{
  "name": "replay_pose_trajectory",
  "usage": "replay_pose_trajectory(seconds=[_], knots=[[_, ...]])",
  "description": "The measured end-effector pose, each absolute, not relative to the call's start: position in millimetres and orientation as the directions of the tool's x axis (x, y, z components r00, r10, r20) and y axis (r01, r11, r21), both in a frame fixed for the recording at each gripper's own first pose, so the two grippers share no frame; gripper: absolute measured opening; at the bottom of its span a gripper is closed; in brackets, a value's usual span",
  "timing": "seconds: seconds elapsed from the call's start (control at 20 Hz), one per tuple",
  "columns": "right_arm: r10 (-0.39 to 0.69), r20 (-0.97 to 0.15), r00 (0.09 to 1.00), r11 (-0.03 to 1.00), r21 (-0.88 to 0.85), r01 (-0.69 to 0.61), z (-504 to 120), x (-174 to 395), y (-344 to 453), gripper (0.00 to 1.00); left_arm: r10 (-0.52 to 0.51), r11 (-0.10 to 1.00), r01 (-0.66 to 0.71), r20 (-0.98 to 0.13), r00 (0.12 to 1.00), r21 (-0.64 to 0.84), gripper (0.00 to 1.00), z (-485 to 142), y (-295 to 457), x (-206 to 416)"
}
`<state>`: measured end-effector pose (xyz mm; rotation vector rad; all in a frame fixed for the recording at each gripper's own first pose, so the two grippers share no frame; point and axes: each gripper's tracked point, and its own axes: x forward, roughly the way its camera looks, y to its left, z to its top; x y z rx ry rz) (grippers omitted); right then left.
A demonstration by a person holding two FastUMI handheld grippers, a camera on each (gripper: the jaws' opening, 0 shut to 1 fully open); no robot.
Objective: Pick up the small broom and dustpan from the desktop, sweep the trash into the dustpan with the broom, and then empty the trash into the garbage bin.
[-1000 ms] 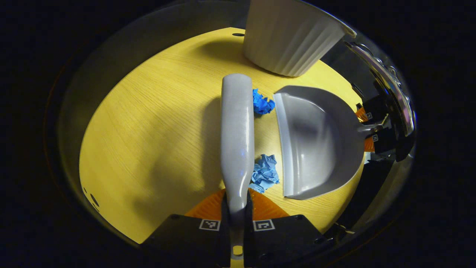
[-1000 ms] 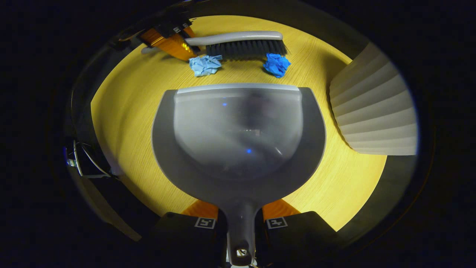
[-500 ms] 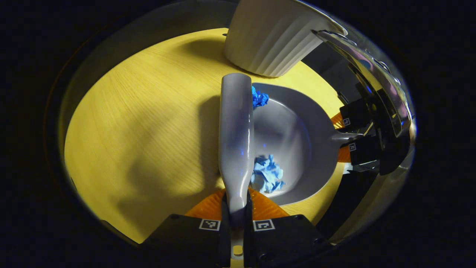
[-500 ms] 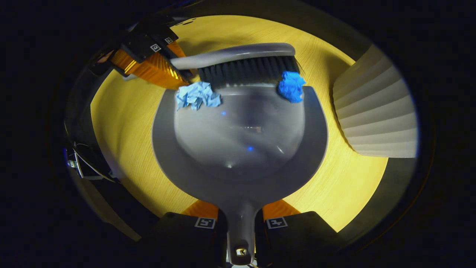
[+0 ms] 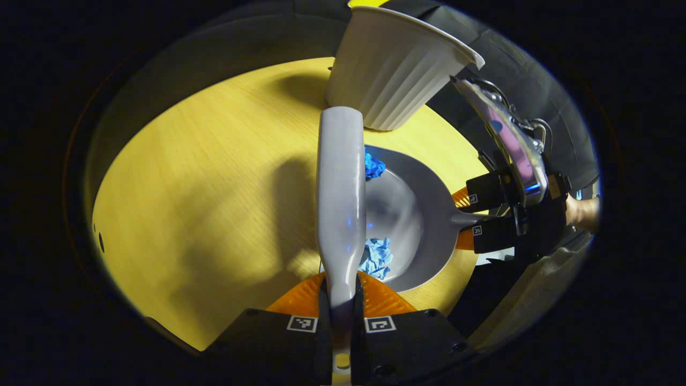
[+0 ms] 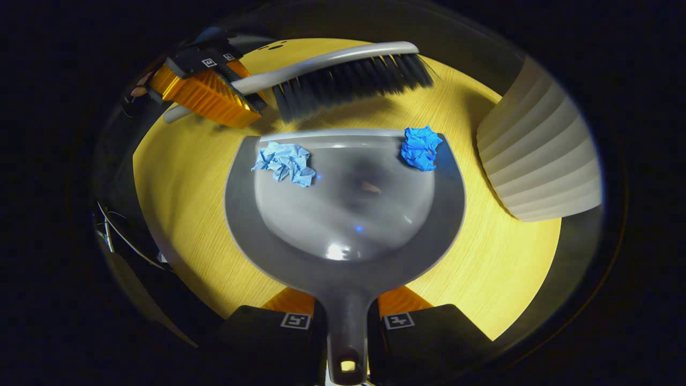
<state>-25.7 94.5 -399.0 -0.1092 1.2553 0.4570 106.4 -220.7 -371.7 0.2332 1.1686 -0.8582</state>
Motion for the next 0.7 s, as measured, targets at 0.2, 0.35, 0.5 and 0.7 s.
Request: replay_pose_trajectory(seconds=[0.2,0.35,0.5,0.7], knots=[[0.290,-0.925,0.245,0.924,0.204,-0.322,-399,-32,98,0.34,-0.454,0.746,0.629,-0.858,0.240,-0.218,0.18,-372,-176,119],[0.284,-0.926,0.250,0.942,0.221,-0.251,-395,-40,101,0.34,-0.417,0.805,0.552,-0.870,0.265,-0.217,0.18,-408,-139,113],[0.251,-0.930,0.270,0.958,0.199,-0.206,-386,-40,104,0.34,-0.386,0.839,0.504,-0.878,0.283,-0.207,0.18,-445,-112,112],[0.223,-0.922,0.317,0.974,0.194,-0.121,-393,-41,115,0.34,-0.394,0.838,0.500,-0.877,0.276,-0.219,0.17,-444,-101,94]])
